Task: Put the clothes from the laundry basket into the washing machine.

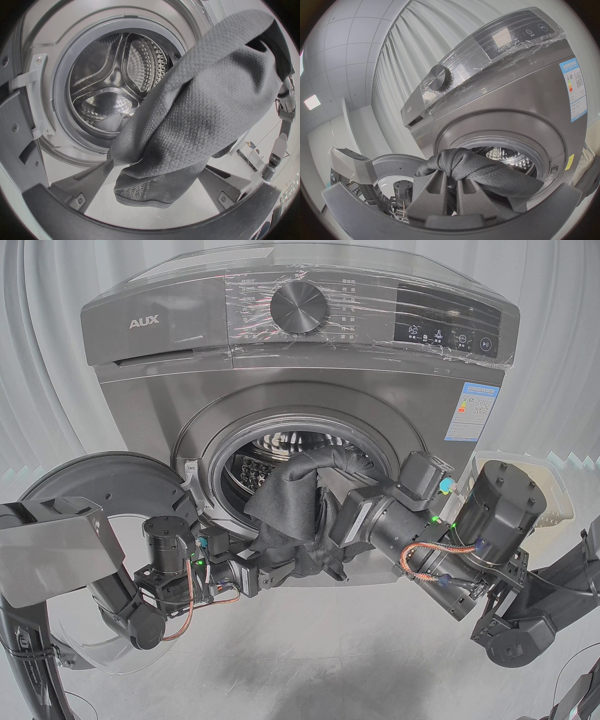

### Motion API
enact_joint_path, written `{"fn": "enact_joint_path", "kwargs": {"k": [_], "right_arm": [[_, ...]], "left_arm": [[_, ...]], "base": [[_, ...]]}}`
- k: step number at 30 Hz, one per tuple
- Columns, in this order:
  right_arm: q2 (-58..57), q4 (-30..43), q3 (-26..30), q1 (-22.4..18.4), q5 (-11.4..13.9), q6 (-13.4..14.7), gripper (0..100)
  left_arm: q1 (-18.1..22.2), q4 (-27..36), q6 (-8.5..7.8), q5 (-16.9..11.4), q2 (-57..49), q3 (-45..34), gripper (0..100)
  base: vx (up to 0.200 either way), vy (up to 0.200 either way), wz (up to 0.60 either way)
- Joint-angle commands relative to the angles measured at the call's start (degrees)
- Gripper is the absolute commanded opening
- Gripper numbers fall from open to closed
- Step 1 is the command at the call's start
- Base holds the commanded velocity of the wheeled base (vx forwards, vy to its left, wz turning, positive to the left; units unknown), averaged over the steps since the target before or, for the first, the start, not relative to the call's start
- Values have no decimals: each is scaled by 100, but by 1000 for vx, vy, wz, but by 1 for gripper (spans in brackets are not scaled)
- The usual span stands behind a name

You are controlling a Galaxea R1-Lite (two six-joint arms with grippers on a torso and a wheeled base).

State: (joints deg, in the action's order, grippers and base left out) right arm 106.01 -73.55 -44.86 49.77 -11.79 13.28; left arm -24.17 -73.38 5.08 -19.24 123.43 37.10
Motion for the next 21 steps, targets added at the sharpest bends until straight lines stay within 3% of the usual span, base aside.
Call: {"fn": "enact_joint_path", "kwargs": {"k": [1, 8, 9, 16, 21], "right_arm": [[-1, -2, 4, 15, 1, 0, 0], [16, -2, 13, 15, 1, 8, 0], [16, -2, 13, 15, 1, 8, 0], [34, -2, 21, -12, 1, 0, 0], [174, -2, 13, -161, 10, 0, 0]], "left_arm": [[-35, -28, 1, -1, 67, 70, 100], [-52, -379, -7, -1, 304, 96, 100], [-61, -406, -7, -1, 331, 96, 0], [-140, -784, -7, -19, 296, -97, 0], [-211, -1583, -51, -27, 225, -783, 0]], "base": [[0, 0, 0], [0, 0, 0], [0, 0, 0], [0, 0, 0], [0, 0, 0]]}}
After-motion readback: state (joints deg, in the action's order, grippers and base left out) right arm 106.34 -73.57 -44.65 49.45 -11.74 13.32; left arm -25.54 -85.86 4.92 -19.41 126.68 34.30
